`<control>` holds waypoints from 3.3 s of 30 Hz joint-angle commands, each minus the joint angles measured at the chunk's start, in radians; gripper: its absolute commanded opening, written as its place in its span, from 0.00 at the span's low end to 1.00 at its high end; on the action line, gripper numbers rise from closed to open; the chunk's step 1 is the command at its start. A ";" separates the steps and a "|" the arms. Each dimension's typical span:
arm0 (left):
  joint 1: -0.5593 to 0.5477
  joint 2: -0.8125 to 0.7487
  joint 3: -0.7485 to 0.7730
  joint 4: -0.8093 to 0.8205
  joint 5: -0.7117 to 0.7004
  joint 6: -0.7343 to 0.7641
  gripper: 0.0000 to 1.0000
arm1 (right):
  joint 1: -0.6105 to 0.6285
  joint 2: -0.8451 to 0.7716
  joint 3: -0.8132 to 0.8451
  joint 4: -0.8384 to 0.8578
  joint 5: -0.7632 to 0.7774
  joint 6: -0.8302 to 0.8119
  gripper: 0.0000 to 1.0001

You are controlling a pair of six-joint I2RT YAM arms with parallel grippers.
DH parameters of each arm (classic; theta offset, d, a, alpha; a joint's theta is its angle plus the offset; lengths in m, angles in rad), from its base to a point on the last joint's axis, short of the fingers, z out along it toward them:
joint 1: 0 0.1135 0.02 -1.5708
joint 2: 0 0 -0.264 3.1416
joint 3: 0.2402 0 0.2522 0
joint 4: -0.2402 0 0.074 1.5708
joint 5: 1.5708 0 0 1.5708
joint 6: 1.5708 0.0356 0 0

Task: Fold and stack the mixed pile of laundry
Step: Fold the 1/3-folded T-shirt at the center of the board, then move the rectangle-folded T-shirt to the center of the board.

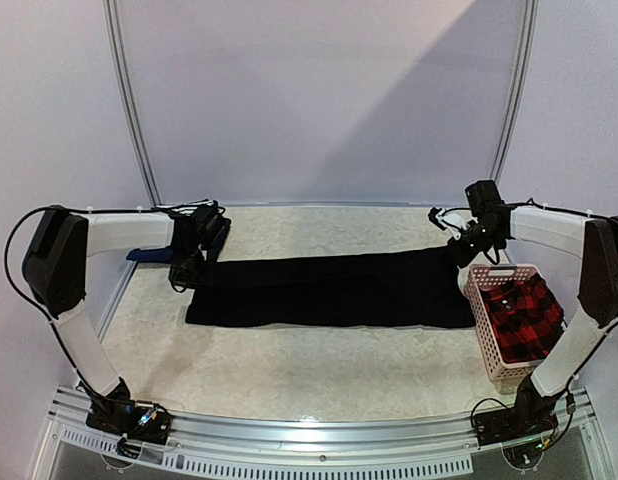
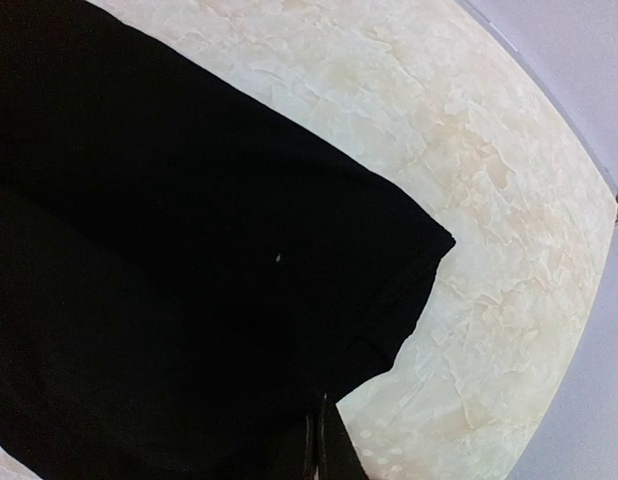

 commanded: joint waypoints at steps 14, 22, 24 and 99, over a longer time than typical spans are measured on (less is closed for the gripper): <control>0.054 0.048 0.061 -0.032 -0.015 0.030 0.00 | -0.012 0.092 0.065 -0.007 0.006 0.042 0.00; 0.055 0.014 0.090 -0.129 -0.048 0.021 0.00 | -0.012 0.106 0.098 -0.025 -0.026 0.050 0.00; 0.055 0.000 0.083 -0.139 -0.050 0.019 0.00 | -0.012 0.107 0.097 -0.023 -0.031 0.051 0.00; 0.126 -0.102 -0.236 0.012 0.296 0.014 0.32 | 0.010 0.064 -0.162 -0.422 -0.143 -0.496 0.67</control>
